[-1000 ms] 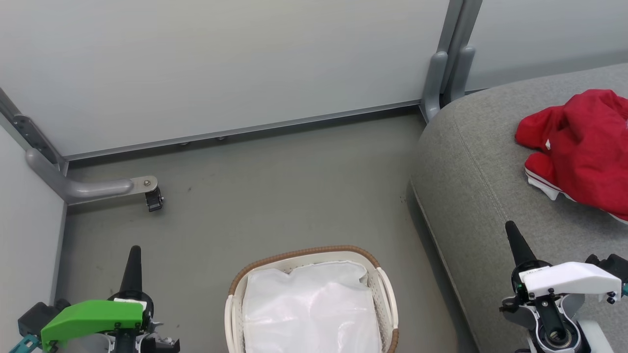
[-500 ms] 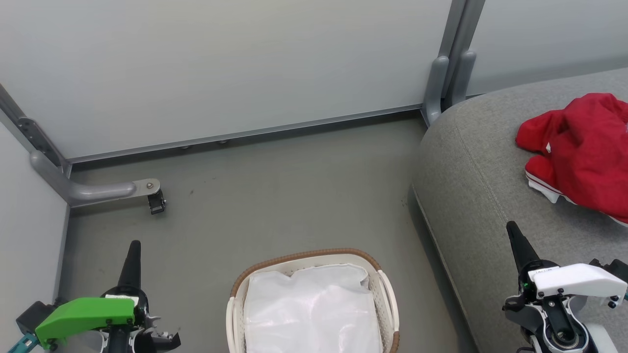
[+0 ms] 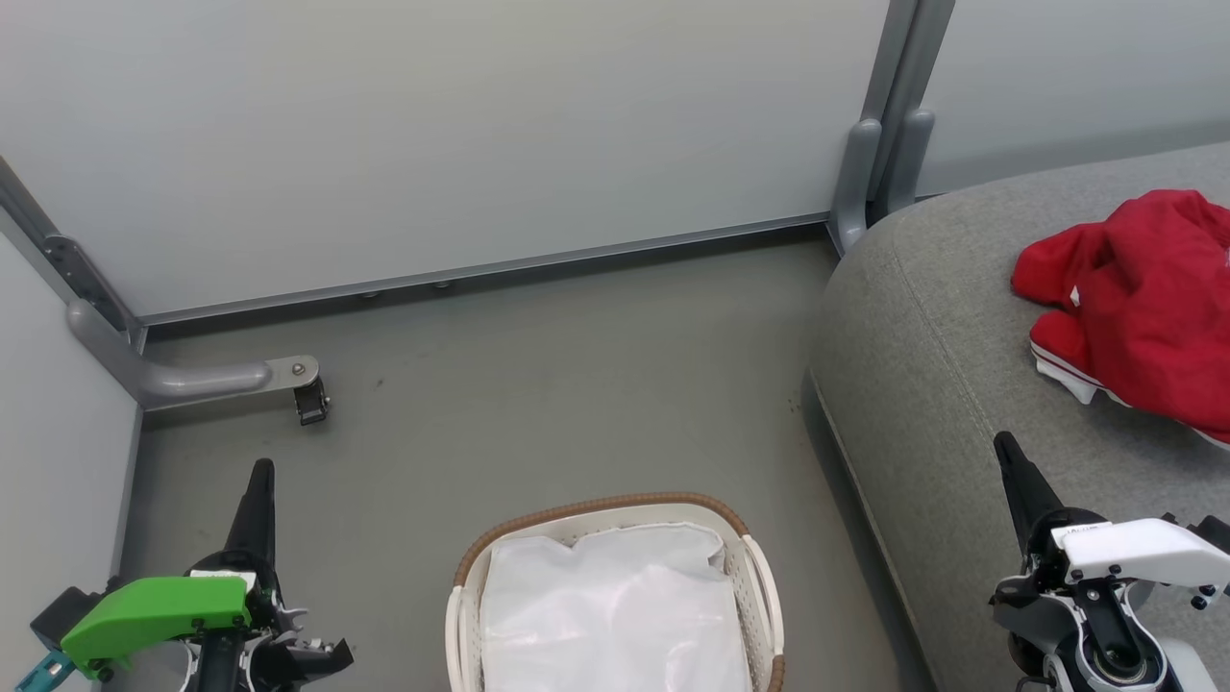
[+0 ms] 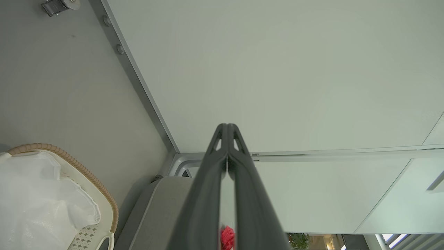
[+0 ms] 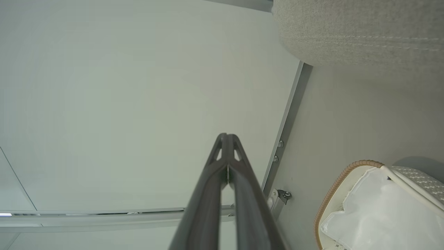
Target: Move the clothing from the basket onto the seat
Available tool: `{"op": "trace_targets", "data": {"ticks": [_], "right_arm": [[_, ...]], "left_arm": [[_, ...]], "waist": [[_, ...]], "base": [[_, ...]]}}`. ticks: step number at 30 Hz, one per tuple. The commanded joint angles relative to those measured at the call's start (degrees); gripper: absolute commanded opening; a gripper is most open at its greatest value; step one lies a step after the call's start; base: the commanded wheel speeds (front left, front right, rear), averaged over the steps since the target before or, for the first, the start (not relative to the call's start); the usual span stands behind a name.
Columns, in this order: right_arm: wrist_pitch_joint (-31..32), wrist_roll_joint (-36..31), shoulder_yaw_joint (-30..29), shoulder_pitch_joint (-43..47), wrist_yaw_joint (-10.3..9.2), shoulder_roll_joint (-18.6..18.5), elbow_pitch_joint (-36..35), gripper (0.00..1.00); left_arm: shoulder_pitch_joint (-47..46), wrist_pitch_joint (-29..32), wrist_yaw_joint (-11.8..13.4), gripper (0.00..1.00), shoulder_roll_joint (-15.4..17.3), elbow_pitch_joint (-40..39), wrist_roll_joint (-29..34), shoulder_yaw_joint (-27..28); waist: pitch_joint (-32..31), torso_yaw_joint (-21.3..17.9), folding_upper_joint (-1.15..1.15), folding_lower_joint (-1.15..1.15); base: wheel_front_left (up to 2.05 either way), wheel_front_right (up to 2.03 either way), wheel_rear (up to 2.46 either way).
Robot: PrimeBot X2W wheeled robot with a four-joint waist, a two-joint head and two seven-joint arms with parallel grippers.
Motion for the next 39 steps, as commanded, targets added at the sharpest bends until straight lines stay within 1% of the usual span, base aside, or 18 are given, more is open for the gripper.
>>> {"op": "trace_targets", "data": {"ticks": [1,15,39], "right_arm": [[0.3,1.3,-0.2,0.5,-0.01,-0.3,-0.5,0.0],[1.7,6.9,-0.7,0.9,-0.02,-0.4,-1.0,0.0],[1.7,6.6,-0.7,0.9,-0.01,-0.4,-1.0,0.0]], "left_arm": [[-0.9,0.4,-0.4,0.0,0.4,-0.4,-1.2,0.3],[-1.4,1.8,-0.6,0.0,0.5,-0.8,-6.3,0.6],[-1.2,1.8,-0.5,0.0,0.5,-0.8,-6.1,0.6]], "waist": [[-0.1,0.0,0.0,0.0],[-0.7,0.3,0.0,0.0],[-0.7,0.3,0.0,0.0]], "base": [[0.0,0.0,0.0],[0.0,0.0,0.0],[0.0,0.0,0.0]]}}
